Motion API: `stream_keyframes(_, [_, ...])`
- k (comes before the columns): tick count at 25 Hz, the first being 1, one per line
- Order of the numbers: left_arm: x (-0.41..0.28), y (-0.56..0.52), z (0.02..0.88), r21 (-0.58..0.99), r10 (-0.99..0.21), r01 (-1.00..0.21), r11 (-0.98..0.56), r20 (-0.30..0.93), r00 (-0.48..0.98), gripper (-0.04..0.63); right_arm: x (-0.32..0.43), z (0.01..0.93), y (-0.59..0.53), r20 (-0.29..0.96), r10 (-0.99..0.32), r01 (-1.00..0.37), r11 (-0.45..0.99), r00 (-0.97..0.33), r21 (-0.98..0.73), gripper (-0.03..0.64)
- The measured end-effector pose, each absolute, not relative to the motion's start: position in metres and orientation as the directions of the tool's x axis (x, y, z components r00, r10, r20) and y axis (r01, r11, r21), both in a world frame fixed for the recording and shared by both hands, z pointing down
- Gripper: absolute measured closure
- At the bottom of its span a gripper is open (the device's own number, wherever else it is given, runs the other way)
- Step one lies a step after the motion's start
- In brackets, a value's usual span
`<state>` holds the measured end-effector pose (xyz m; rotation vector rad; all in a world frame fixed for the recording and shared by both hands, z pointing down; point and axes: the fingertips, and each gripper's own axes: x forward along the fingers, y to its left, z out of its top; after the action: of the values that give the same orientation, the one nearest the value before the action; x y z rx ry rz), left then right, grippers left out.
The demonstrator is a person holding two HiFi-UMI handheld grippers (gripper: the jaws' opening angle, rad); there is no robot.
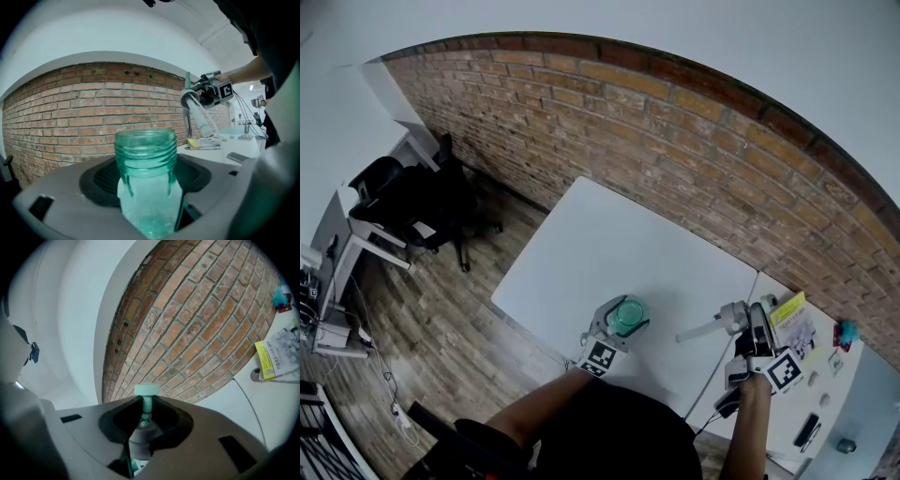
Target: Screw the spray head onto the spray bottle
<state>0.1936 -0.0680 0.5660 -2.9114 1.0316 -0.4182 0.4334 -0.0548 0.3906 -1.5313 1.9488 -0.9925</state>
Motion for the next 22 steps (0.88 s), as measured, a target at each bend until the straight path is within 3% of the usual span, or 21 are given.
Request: stream_keyframes(22, [0.198,-0.065,0.571,-0.109,-0.609,-0.602,-0.791,0.245,0.755,0.270,0.438,0.351,-0.057,0.001,-0.964,-0.635,0.174,-0.265,-0.752,0.551])
